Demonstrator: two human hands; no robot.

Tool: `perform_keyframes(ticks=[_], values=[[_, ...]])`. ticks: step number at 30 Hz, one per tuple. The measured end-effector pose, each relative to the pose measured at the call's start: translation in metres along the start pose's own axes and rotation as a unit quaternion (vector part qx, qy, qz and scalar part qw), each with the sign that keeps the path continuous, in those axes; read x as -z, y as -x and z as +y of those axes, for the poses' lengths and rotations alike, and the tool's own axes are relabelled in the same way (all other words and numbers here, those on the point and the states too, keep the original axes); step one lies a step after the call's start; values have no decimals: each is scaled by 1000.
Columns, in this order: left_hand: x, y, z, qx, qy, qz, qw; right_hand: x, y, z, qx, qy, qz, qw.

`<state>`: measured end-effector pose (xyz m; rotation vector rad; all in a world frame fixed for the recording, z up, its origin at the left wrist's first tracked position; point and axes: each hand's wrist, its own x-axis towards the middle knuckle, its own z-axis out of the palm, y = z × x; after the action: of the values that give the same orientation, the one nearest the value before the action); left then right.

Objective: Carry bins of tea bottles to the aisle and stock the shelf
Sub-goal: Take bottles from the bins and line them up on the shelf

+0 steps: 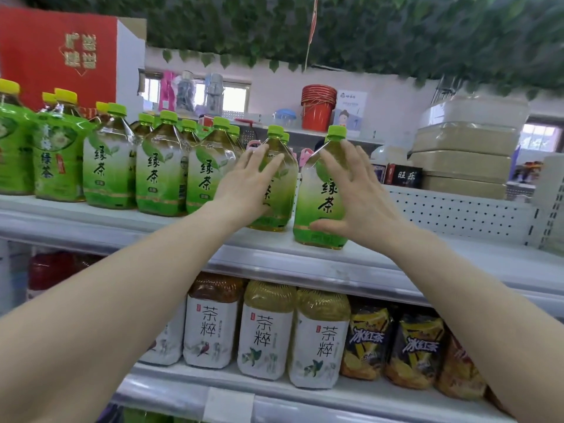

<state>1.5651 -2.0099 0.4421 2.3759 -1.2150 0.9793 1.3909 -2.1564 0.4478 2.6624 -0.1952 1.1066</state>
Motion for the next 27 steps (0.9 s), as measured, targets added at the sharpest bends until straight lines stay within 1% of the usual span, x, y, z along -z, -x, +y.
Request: perform_keyframes(ticks=[3, 15, 22, 27], values=[[-3, 1, -1, -2, -4, -9, 1000, -11, -2, 3, 2, 39, -35, 999], [-7, 1, 0, 14, -4, -2, 1000, -42, -30, 23, -20, 62, -55, 996], [-7, 2, 5, 23, -15, -5, 1000, -51, -34, 31, -7, 88, -51, 995], [-4, 14, 0, 13, -41, -34, 998, -47, -34, 26, -18, 61, -66, 996]])
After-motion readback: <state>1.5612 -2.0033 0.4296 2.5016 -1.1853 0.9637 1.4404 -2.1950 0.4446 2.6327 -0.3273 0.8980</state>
